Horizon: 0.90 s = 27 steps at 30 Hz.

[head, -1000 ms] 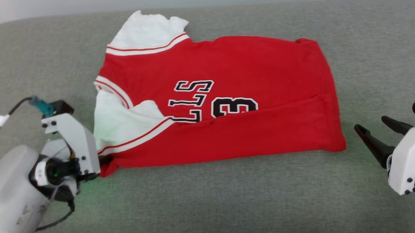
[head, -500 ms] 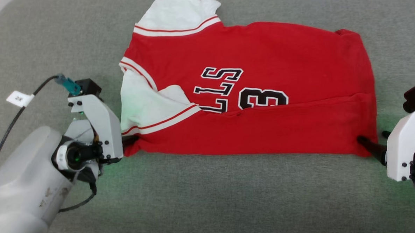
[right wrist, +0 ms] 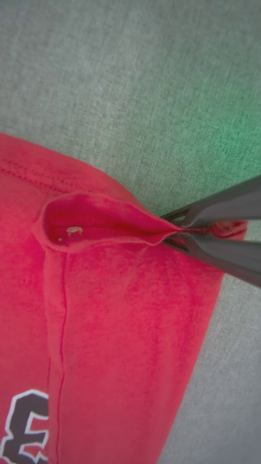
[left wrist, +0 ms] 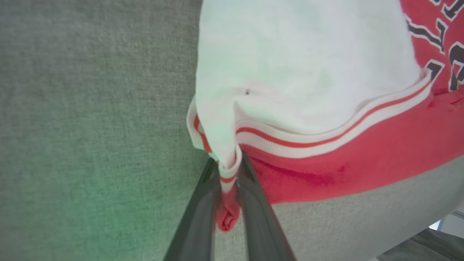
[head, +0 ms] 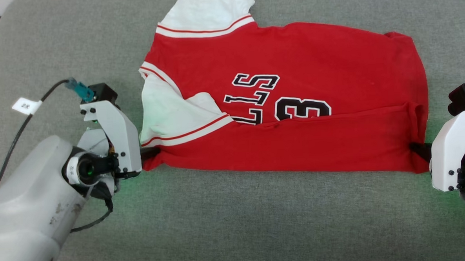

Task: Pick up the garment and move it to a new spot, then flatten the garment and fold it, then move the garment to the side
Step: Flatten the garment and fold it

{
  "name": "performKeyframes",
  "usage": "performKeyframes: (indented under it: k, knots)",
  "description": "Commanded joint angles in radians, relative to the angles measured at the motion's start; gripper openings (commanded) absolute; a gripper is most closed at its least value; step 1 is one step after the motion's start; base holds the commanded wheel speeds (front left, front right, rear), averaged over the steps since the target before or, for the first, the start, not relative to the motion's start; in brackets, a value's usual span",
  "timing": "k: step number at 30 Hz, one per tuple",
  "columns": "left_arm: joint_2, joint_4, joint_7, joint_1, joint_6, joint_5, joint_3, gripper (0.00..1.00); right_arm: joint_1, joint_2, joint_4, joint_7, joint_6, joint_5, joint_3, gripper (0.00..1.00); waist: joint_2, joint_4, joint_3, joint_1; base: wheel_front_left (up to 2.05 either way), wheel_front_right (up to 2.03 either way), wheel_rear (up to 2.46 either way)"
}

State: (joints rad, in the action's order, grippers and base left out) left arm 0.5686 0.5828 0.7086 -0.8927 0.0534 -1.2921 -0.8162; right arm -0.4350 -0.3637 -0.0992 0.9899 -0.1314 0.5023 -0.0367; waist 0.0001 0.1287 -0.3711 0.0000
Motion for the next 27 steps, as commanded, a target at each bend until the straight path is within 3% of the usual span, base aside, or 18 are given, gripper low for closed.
performKeyframes:
  k: [1, 13, 27]
  knots:
    - [-0.009, 0.016, 0.004, 0.016, 0.013, 0.003, -0.014, 0.00, 0.022, -0.006, -0.022, 0.008, 0.002, 0.009, -0.009, 0.00, -0.0001, -0.003, 0.012, 0.0000, 0.00, 0.00, 0.00]
    - [0.025, -0.034, 0.062, 0.024, 0.047, -0.008, -0.016, 0.00, 0.046, -0.042, 0.027, 0.033, 0.002, 0.036, -0.022, 0.00, -0.0001, -0.002, 0.095, 0.0000, 0.00, 0.00, 0.00]
    - [0.105, -0.182, 0.117, 0.085, 0.138, -0.023, -0.018, 0.00, 0.144, -0.093, 0.143, 0.111, 0.002, 0.078, 0.008, 0.00, -0.0001, 0.014, 0.152, 0.0000, 0.00, 0.00, 0.00]
